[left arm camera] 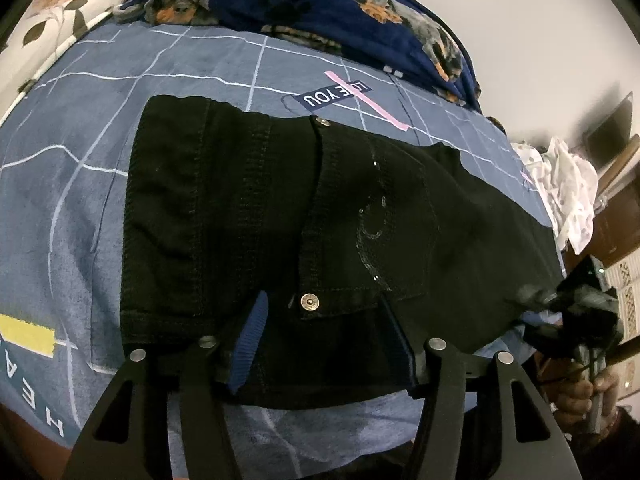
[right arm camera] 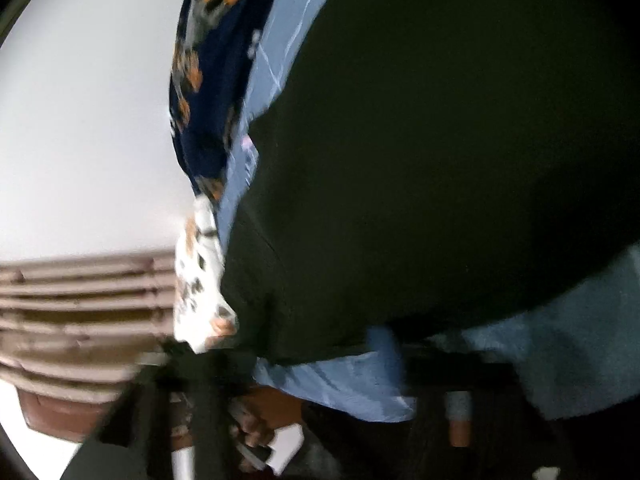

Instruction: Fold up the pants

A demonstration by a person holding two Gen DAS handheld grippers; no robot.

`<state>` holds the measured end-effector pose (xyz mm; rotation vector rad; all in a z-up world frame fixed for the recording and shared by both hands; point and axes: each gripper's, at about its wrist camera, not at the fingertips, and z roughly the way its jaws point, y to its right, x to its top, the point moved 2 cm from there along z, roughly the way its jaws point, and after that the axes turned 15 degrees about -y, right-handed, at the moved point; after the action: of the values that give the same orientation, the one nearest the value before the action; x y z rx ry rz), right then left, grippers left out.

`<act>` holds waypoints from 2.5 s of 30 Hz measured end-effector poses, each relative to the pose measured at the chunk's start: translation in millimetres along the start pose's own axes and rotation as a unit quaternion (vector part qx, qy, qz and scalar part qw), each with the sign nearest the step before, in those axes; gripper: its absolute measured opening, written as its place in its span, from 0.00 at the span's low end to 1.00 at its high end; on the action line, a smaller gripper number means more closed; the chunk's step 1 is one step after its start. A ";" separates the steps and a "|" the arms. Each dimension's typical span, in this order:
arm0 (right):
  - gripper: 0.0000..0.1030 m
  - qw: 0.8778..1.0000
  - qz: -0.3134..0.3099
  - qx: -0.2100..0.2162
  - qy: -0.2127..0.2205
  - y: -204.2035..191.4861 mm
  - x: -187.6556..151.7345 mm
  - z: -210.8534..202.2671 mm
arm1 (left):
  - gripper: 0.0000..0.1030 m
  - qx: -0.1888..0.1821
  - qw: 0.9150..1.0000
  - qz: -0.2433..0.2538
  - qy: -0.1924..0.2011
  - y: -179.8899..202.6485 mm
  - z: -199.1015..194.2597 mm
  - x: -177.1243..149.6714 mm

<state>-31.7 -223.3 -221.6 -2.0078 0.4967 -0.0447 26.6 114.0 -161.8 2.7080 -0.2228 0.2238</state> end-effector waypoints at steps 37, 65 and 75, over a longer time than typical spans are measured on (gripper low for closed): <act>0.38 0.785 -0.531 -0.290 -0.131 -149.5 123.6 66.8 | 0.59 0.040 0.999 0.026 0.020 8.3 -0.3 -10.6; 0.05 0.852 -0.454 -0.221 -0.139 -134.7 180.5 94.1 | 0.68 0.023 0.998 0.040 0.036 10.5 -4.5 -13.6; 0.05 0.845 -0.467 -0.234 -0.120 -134.0 176.7 95.0 | 0.68 0.036 0.990 0.057 0.121 20.3 -39.2 16.4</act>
<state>196.4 -154.6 -183.5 -2.5086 -0.7387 -0.2886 33.9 109.8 -115.4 2.7100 -0.3016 0.5998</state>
